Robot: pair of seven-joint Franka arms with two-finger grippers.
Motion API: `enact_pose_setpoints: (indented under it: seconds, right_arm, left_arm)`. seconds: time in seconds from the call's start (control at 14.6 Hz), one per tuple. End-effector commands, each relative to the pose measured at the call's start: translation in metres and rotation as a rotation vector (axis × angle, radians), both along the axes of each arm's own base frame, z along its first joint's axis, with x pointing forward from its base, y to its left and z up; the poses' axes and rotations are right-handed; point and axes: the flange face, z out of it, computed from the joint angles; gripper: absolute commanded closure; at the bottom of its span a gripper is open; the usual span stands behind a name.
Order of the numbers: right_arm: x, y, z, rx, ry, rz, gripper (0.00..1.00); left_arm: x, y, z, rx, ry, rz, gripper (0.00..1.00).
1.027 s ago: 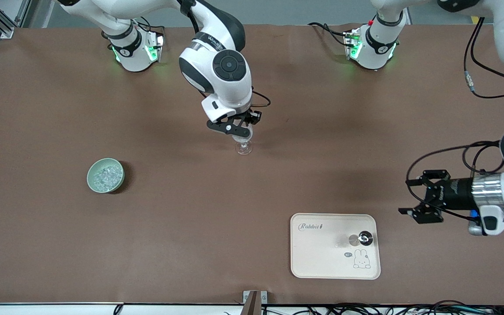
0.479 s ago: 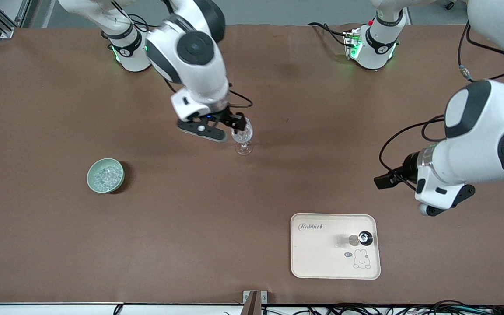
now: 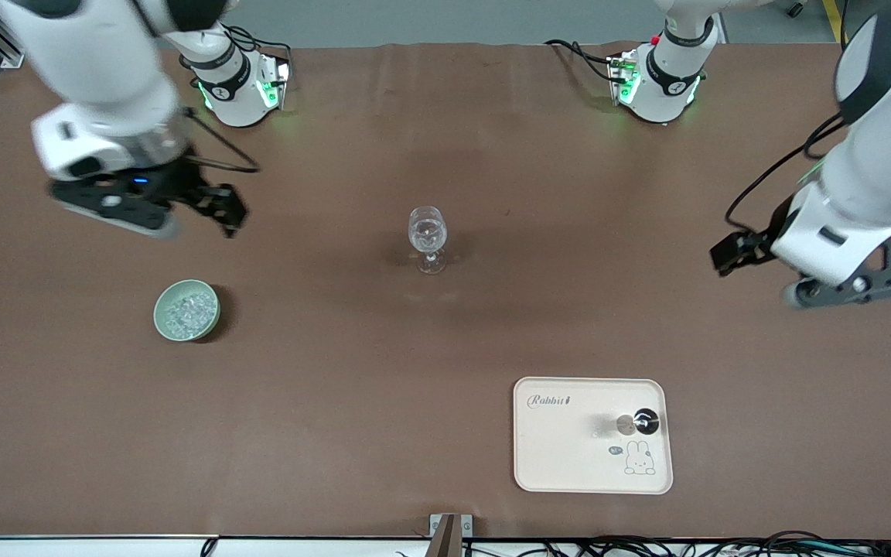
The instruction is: Pour wine and add ice with both arms
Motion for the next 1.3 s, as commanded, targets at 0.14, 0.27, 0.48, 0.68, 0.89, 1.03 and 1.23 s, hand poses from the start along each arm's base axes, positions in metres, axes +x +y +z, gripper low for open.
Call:
enact_pose_setpoints:
  seconds: [0.14, 0.27, 0.48, 0.68, 0.89, 1.03, 1.23]
  right_arm:
    - [-0.002, -0.118, 0.025, 0.044, 0.012, 0.048, 0.00]
    - [-0.008, -0.158, 0.032, 0.056, 0.042, 0.085, 0.00]
    - [-0.022, -0.216, 0.046, 0.093, 0.062, 0.123, 0.00]
    - [-0.013, -0.249, 0.059, 0.157, 0.028, 0.082, 0.00]
    - [-0.008, -0.245, 0.056, 0.146, 0.050, 0.088, 0.00]
    - [-0.008, -0.240, 0.058, 0.145, 0.048, 0.099, 0.00]
    - [-0.009, -0.238, 0.058, 0.145, 0.052, 0.105, 0.00]
  left_arm:
    - [-0.063, 0.059, 0.024, -0.018, 0.015, -0.067, 0.00]
    - [-0.078, 0.067, 0.026, -0.019, 0.023, -0.107, 0.00]
    - [-0.095, 0.072, 0.037, -0.023, -0.016, -0.103, 0.00]
    - [-0.094, 0.075, 0.037, -0.063, -0.017, -0.096, 0.00]
    - [-0.094, 0.069, 0.036, -0.066, -0.017, -0.110, 0.00]
    - [-0.098, 0.058, 0.037, -0.060, -0.017, -0.140, 0.00]
    - [-0.098, 0.060, 0.036, -0.062, -0.016, -0.142, 0.00]
